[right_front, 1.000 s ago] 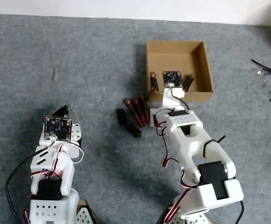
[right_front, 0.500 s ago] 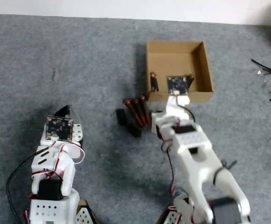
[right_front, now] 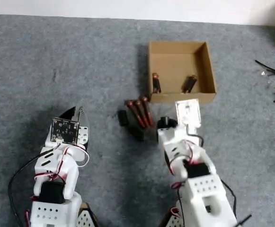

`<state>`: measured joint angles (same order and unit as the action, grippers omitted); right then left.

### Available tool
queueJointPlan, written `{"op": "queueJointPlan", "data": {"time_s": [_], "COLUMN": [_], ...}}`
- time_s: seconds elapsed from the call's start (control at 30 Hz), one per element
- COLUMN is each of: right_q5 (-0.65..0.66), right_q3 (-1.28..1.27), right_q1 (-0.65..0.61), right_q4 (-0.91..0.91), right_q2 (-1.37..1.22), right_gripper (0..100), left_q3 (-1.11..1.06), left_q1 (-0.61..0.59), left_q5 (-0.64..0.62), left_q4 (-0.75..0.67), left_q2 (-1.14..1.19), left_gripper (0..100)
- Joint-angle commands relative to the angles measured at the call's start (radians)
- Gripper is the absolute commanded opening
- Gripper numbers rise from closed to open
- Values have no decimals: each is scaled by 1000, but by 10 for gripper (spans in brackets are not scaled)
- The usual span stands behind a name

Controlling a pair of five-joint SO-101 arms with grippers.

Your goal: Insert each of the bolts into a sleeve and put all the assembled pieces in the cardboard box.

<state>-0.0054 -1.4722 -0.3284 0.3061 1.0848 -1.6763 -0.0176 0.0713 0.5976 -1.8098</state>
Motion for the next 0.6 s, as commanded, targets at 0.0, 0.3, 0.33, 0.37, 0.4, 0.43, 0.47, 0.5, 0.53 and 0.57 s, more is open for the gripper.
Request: {"op": "queueJointPlan", "data": {"time_s": [0.0, 0.3, 0.33, 0.37, 0.4, 0.43, 0.47, 0.5, 0.53, 0.57], "right_q5": [12, 11, 9, 11, 11, 11, 11, 11, 11, 11], "right_q3": [-65, -226, -243, -260, -275, -288, -298, -305, -309, -308], "right_q1": [4, 101, 110, 113, 114, 114, 116, 116, 116, 116], "right_q4": [-24, -22, -22, -22, -22, -22, -22, -21, -1, 27], "right_q2": [180, 498, 526, 550, 576, 598, 619, 630, 645, 662], "right_gripper": [5, 5, 5, 5, 5, 5, 5, 5, 5, 5], "left_q3": [-4, 15, 22, 28, 35, 45, 62, 85, 111, 143], "left_q1": [44, 56, 56, 56, 58, 59, 59, 61, 62, 62], "left_q5": [5, 18, 18, 18, 18, 18, 18, 18, 18, 18], "left_q4": [0, 0, 0, 2, 2, -3, -5, -5, -6, -9], "left_q2": [-2, -2, -2, -1, 8, 31, 65, 114, 174, 245], "left_gripper": [73, 73, 73, 73, 73, 73, 73, 73, 73, 73]}}
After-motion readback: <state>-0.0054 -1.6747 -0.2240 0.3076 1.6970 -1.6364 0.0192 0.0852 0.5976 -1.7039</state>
